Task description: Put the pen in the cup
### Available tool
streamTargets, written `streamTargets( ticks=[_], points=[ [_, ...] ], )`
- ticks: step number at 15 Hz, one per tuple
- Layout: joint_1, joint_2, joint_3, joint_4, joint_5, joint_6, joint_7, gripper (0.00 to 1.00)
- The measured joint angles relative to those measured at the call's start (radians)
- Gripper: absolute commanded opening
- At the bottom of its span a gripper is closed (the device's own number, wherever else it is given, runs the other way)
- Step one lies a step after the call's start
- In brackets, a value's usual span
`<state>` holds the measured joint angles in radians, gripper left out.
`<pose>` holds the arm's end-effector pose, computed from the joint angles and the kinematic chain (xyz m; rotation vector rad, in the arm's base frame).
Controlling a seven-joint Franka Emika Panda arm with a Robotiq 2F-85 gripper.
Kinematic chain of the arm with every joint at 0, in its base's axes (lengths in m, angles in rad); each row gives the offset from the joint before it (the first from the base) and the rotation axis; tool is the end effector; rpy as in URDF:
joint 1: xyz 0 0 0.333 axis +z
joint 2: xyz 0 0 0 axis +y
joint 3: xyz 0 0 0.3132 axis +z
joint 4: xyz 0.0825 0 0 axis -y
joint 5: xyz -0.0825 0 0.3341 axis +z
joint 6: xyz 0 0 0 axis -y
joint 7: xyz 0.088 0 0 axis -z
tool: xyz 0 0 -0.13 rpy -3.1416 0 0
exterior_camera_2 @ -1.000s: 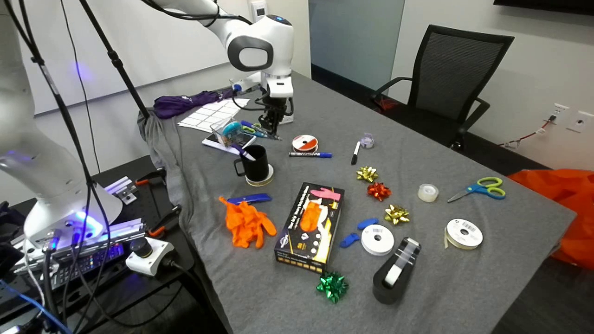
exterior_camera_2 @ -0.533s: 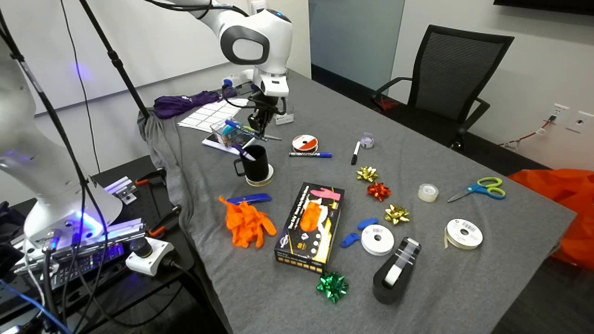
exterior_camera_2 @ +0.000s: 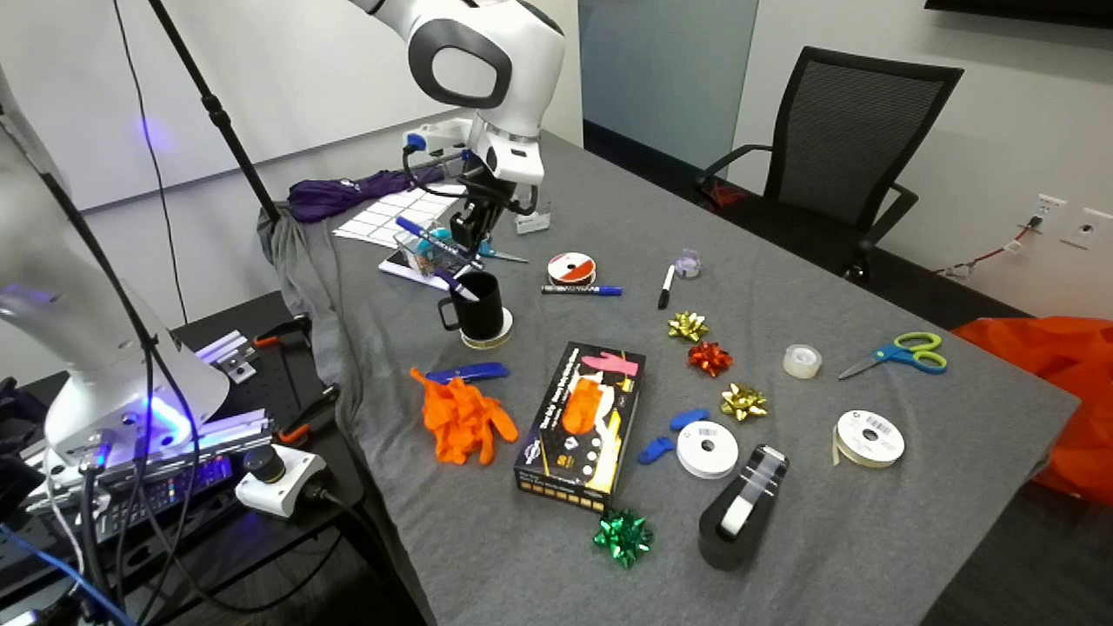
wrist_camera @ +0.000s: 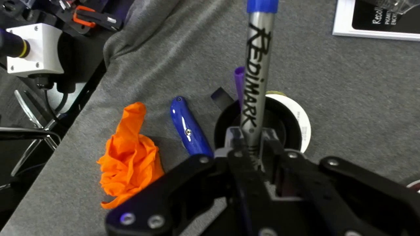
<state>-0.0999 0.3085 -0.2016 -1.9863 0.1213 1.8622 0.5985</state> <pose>0.4861 -0.1361 0.2948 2.7052 -1.4150 -0.6606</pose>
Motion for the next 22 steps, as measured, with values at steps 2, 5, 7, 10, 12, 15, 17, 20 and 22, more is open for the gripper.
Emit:
streamTargets(
  ticks=[2,5,7,10,12,15,17,20,22],
  points=[
    [-0.006,0.012,-0.001,0.003,0.000,-0.025,0.000,0.04],
    [-0.007,0.051,0.000,0.012,0.017,-0.034,0.000,0.04],
    [-0.011,0.083,0.001,0.031,0.064,-0.054,-0.020,0.04],
    [-0.026,0.126,0.006,0.072,0.146,-0.093,-0.088,0.04],
    [-0.040,0.152,0.008,0.103,0.190,-0.117,-0.137,0.04],
    [-0.060,0.188,0.008,0.152,0.209,-0.141,-0.183,0.04],
    [-0.072,0.212,0.007,0.180,0.209,-0.142,-0.204,0.04],
    [-0.088,0.246,0.006,0.211,0.203,-0.142,-0.231,0.04],
    [-0.095,0.262,0.005,0.216,0.196,-0.142,-0.250,0.04]
  ],
)
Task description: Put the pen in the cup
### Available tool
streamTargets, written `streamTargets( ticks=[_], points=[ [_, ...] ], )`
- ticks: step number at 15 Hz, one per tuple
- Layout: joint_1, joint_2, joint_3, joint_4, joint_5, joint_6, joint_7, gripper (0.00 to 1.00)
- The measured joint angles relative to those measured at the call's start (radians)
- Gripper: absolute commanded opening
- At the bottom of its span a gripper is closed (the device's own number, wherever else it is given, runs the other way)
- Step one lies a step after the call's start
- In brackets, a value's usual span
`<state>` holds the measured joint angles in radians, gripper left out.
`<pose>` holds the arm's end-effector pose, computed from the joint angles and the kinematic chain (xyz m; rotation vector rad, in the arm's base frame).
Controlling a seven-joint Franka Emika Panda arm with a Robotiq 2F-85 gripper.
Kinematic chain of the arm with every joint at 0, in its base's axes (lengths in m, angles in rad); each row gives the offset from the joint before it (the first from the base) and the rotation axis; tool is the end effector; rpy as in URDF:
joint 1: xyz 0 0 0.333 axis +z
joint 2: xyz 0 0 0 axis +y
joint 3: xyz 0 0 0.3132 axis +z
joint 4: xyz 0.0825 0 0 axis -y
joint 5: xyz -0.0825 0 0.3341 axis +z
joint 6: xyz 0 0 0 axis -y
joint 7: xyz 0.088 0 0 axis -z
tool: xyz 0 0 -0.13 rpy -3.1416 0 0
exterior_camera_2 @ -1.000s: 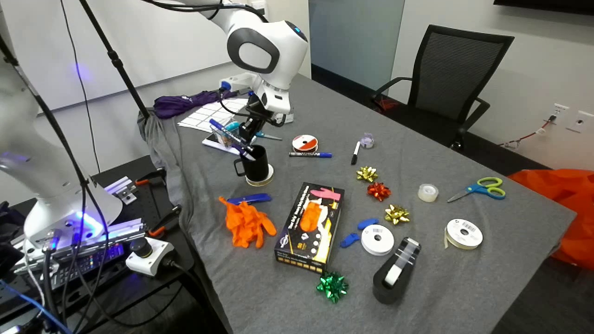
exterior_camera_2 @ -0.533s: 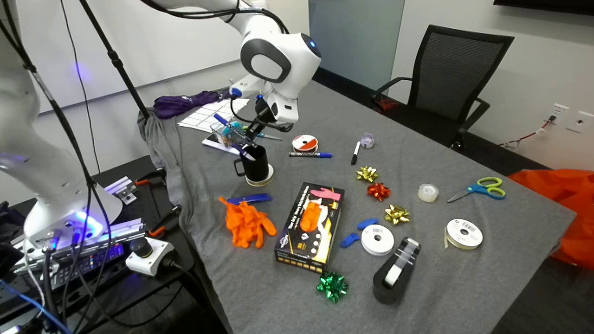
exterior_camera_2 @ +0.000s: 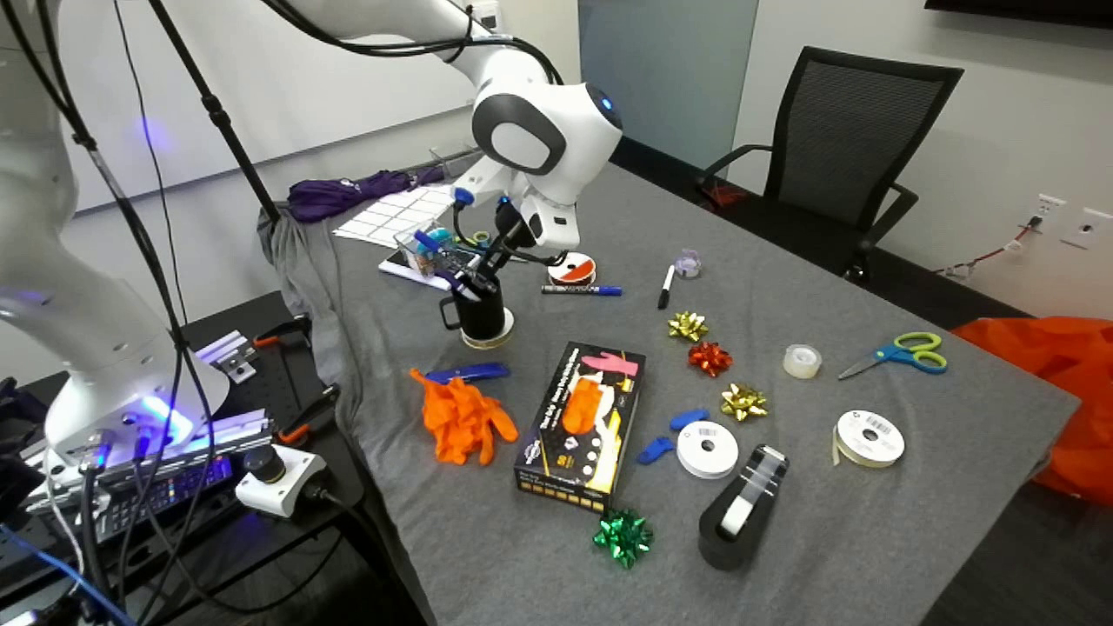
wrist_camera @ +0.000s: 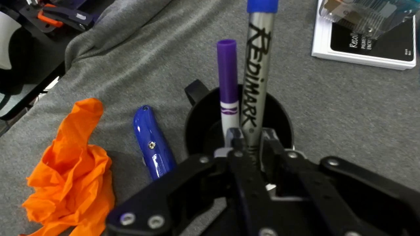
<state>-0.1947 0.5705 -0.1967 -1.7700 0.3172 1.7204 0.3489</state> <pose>0.5112 -0.1662 0.2275 -2.5495 1.2139 0.8678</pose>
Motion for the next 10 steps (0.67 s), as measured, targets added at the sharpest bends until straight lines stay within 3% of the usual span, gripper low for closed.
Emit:
streamTargets(
  ticks=[4,5,6,7,10],
  points=[
    [-0.006,0.016,-0.003,-0.003,-0.026,-0.005,-0.031,0.04],
    [-0.007,0.017,-0.003,-0.006,-0.030,-0.005,-0.034,0.16],
    [-0.007,0.017,-0.003,-0.007,-0.033,-0.005,-0.035,0.42],
    [-0.007,0.017,-0.003,-0.008,-0.034,-0.005,-0.035,0.43],
    [-0.007,0.017,-0.003,-0.008,-0.034,-0.005,-0.035,0.62]
  ],
)
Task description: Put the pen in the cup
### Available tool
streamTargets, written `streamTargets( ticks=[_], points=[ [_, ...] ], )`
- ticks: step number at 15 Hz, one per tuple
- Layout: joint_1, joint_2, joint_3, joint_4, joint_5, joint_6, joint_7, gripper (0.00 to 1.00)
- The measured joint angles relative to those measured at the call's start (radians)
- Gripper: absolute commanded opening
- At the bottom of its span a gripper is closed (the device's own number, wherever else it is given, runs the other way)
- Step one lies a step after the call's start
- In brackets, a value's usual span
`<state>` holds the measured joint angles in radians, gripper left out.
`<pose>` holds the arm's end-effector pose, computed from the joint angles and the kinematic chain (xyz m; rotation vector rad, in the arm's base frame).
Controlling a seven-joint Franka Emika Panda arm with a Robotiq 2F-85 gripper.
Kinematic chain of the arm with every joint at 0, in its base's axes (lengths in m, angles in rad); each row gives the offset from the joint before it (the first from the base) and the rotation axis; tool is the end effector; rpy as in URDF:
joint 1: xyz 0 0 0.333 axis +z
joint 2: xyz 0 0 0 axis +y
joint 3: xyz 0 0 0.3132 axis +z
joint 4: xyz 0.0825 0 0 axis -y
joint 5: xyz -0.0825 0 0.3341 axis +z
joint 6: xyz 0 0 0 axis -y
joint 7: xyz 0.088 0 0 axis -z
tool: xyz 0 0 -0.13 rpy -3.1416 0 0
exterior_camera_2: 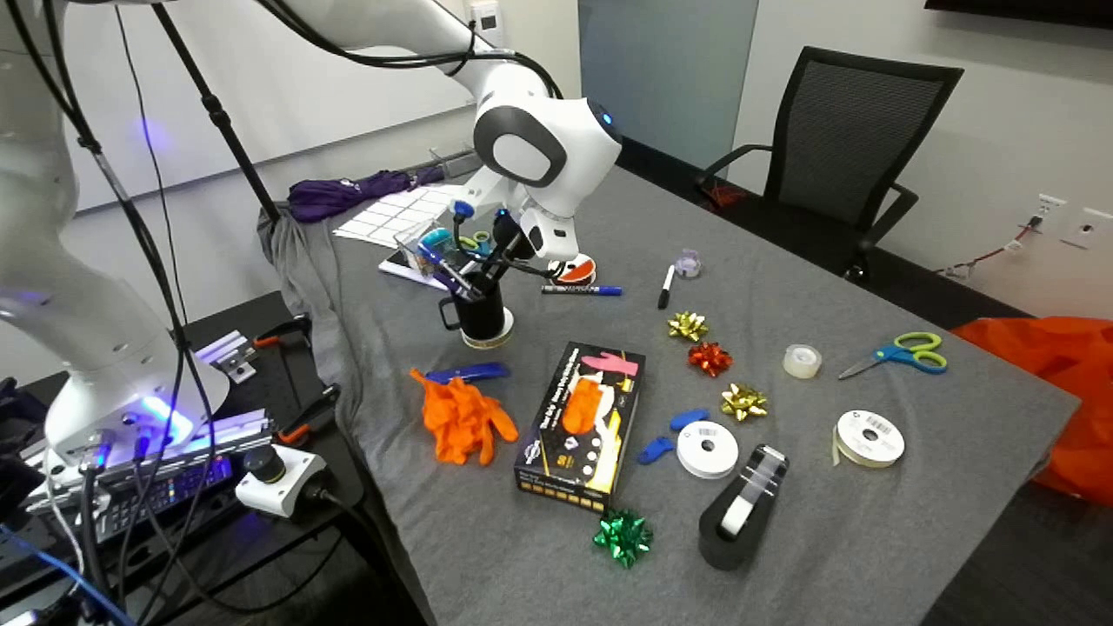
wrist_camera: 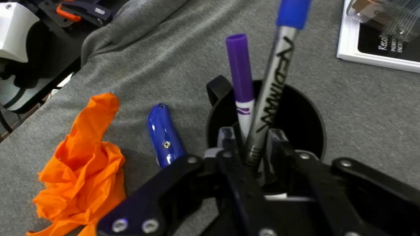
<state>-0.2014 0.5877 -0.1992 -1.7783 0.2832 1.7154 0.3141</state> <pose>0.5023 -0.1726 0.2156 -2.5795 1.1700 0.9139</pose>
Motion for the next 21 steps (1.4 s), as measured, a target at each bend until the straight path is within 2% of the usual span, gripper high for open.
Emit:
streamTargets(
  ticks=[5,6,16,18,21],
  points=[
    [0.001,0.000,0.002,0.000,0.001,0.000,0.000,0.97],
    [0.001,-0.001,0.003,0.000,0.001,-0.001,0.000,0.99],
    [0.002,-0.032,0.005,-0.008,-0.004,-0.086,-0.007,1.00],
    [0.008,-0.059,0.004,-0.023,-0.033,-0.064,-0.007,1.00],
    [0.023,-0.127,0.003,-0.075,-0.076,0.054,-0.007,1.00]
  ],
)
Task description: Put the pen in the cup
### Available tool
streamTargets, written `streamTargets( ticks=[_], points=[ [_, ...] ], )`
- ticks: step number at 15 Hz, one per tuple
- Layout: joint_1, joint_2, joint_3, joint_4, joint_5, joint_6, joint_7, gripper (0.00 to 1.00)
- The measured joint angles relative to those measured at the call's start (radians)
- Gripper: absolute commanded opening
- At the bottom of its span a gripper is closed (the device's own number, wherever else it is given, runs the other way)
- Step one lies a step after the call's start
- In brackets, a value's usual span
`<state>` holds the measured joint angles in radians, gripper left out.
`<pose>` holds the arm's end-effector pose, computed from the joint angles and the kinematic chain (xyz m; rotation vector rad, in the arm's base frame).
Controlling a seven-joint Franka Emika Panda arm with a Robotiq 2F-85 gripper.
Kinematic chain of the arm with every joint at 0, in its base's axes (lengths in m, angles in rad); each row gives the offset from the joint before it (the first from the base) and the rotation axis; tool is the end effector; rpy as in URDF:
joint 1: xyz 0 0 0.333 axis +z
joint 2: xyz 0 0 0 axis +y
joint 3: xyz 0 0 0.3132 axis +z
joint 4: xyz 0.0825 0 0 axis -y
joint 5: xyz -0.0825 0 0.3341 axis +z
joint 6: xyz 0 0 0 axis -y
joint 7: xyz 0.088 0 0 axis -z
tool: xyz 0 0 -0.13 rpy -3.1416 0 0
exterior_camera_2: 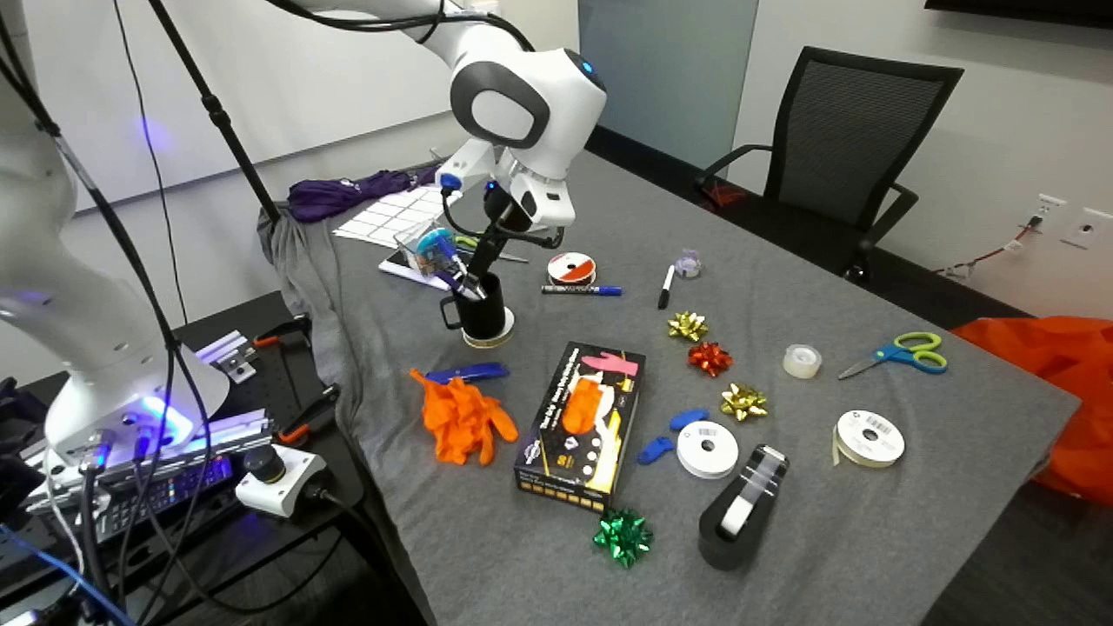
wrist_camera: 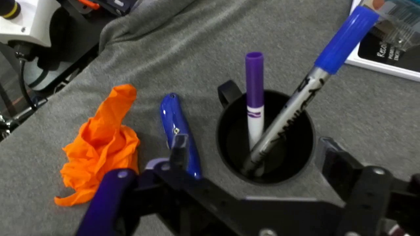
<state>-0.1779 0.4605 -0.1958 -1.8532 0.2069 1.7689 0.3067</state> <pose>0.4981 -0.1666 0.2589 -2.7033 1.1121 0.7898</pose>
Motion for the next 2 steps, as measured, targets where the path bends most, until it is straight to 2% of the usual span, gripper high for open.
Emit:
streamTargets(
  ticks=[2],
  points=[
    [0.012,-0.056,0.000,-0.047,-0.019,0.088,0.000,1.00]
  ],
)
